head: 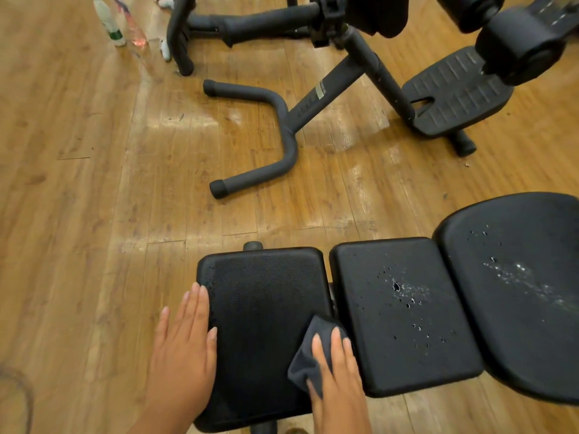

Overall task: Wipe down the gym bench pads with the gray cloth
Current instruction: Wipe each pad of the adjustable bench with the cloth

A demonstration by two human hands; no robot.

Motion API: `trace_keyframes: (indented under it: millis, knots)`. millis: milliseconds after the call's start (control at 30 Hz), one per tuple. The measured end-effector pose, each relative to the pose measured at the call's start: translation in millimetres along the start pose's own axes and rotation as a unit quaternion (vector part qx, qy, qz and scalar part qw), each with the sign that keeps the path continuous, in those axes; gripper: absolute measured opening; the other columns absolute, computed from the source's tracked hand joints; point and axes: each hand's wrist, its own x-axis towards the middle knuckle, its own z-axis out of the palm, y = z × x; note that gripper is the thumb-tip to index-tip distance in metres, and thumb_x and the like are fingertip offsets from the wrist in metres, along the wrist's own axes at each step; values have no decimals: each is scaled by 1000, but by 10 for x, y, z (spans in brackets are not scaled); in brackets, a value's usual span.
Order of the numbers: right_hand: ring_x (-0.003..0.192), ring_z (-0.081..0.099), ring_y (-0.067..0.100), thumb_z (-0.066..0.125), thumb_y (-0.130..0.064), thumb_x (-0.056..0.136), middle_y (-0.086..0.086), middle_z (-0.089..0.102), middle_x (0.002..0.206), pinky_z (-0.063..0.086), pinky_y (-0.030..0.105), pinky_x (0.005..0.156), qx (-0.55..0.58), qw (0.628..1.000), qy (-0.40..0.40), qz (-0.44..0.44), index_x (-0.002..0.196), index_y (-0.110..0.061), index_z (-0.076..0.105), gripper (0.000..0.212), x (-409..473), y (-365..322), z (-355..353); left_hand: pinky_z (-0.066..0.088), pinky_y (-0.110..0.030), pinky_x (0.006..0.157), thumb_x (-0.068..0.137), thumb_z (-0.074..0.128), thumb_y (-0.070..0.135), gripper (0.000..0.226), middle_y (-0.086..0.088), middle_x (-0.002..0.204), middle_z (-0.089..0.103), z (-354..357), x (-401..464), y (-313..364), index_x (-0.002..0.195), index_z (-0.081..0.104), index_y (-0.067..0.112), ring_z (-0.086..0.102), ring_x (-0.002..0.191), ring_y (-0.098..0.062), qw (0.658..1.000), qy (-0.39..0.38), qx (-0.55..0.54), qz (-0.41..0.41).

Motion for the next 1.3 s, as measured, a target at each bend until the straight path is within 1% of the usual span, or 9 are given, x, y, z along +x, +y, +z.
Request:
trace_keyframes:
  millis: [100, 200, 300, 400, 633, 867, 1067, 1200, 1300]
  knots:
    - [142, 6, 11, 45, -21, 90, -10, 0, 156, 36, 35, 107, 45, 997, 29, 62, 148, -33, 8, 70, 453, -125, -46, 10, -42, 115, 97, 9, 37, 58, -5, 154, 22, -14, 1, -4, 149, 16, 10, 18, 141, -16, 1000, 0, 14, -1]
    - [144, -3, 13, 38, -22, 99, 0, -1, 158, 22, 32, 114, 40, 995, -6, 92, 144, -34, -5, 64, 1013, -247, -129, 13, -44, 114, 98, 10, 35, 58, -7, 153, 24, -26, 0, 9, 148, 20, 8, 21, 141, -18, 1000, 3, 27, 3]
    - [142, 16, 27, 45, -20, 96, 10, 22, 154, 25, 38, 113, -24, 995, -1, 102, 148, -25, 21, 57, 1434, -386, -90, 15, -45, 113, 98, 9, 35, 58, -9, 152, 28, -20, 4, 16, 146, 24, 7, 23, 139, -19, 1000, 9, 29, 2]
    - [108, 52, 34, 63, -15, 83, 14, 59, 111, 36, 44, 99, -93, 994, 31, 44, 122, -13, 57, 39, 1611, -496, -17, 19, -47, 110, 98, 8, 35, 58, -9, 151, 29, -8, 11, 19, 146, 23, 7, 24, 138, -19, 999, 13, 29, 0]
    - [83, 55, 22, 62, -20, 74, 3, 60, 83, 28, 34, 88, -49, 989, -13, -138, 91, -16, 64, 17, 1658, -1403, 338, 19, -45, 110, 98, 6, 36, 57, -8, 147, 36, 34, 64, -21, 142, 25, 7, 1, 144, -10, 999, 20, 29, 1]
    - [103, 50, 21, 51, -19, 87, 2, 60, 106, 36, 35, 99, -26, 992, -28, -120, 120, -14, 56, 34, 1664, -912, 40, 18, -45, 111, 98, 6, 36, 57, -7, 149, 32, -29, 28, 34, 145, 25, 8, 23, 139, -17, 999, 18, 31, -8]
    - [93, 49, 23, 47, -17, 94, 5, 55, 91, 37, 34, 91, -31, 999, -19, 2, 94, -8, 59, 15, 1703, -285, -269, 14, -43, 112, 98, 6, 35, 58, -6, 151, 30, -62, 14, 48, 146, 24, 9, 24, 138, -17, 999, 17, 25, -13]
    - [132, 32, 30, 41, -16, 95, 7, 52, 130, 12, 43, 117, -74, 996, -37, -17, 126, -11, 52, 33, 1656, -512, -166, 13, -42, 112, 97, 5, 35, 58, -5, 151, 29, -53, 10, 55, 146, 24, 9, 22, 139, -17, 999, 14, 28, -17]
    - [144, 1, 25, 37, -18, 97, 7, 17, 156, -5, 38, 117, -64, 994, -50, -67, 146, -18, 26, 50, 1533, -849, -54, 15, -44, 111, 98, 5, 35, 58, -5, 152, 28, -35, 8, 49, 146, 24, 9, 23, 139, -18, 999, 12, 36, -19]
